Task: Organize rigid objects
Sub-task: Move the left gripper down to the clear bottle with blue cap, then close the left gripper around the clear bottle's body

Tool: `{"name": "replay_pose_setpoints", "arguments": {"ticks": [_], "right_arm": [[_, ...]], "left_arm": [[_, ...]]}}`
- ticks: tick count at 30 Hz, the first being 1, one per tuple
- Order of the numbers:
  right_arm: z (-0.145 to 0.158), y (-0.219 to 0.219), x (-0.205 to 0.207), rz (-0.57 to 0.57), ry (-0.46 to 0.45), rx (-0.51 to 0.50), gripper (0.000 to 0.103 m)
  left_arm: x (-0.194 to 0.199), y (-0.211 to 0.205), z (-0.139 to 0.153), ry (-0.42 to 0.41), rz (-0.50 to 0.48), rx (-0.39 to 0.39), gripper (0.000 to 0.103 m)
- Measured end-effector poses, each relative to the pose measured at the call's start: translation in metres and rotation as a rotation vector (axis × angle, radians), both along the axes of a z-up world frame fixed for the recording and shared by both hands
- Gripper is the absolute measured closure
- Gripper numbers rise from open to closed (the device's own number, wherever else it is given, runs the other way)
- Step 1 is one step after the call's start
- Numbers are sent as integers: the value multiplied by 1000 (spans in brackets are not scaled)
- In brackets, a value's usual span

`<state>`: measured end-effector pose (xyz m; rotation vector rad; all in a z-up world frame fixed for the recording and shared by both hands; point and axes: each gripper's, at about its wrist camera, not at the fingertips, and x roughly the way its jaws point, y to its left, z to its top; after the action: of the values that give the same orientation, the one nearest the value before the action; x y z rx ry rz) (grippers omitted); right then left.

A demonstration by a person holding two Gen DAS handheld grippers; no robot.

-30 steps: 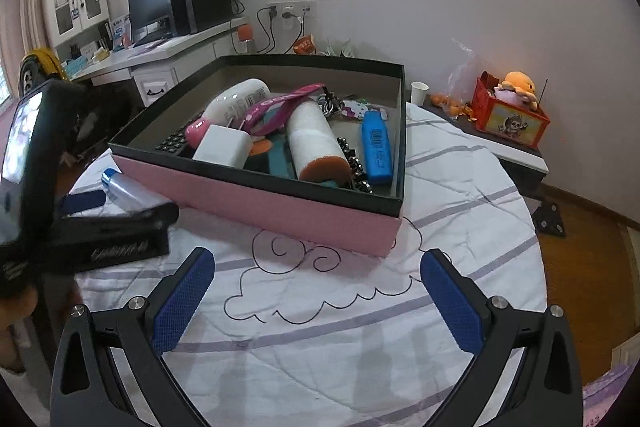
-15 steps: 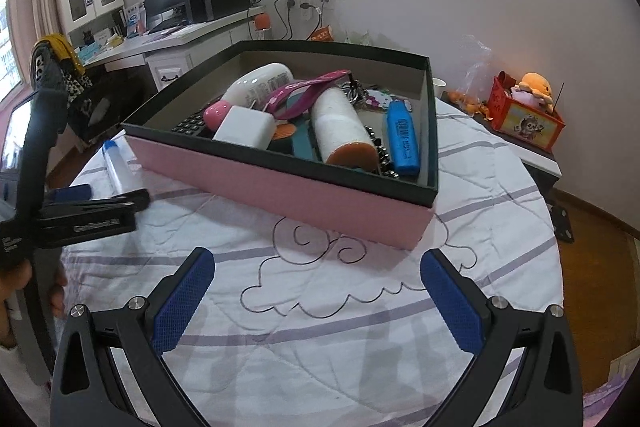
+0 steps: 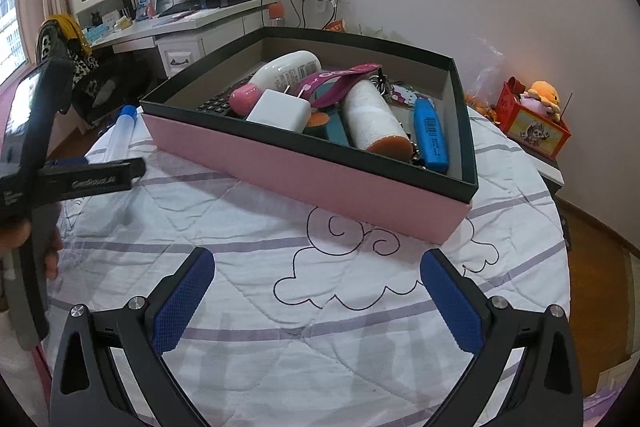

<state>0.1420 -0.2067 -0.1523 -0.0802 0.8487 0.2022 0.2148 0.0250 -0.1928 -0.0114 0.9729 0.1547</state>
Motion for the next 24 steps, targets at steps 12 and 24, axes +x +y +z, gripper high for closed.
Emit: {"name": "replay_pose_setpoints", "arguments": {"ticks": [12,24], "right_arm": [[2,0,-4,-5,0,0,0],[10,-4,-26,-32,-5,8,0]], "left_arm": [[-24,-6,9,-38,-197,-53,64],[-91,-35,13,-18,-376,-26,70]]}}
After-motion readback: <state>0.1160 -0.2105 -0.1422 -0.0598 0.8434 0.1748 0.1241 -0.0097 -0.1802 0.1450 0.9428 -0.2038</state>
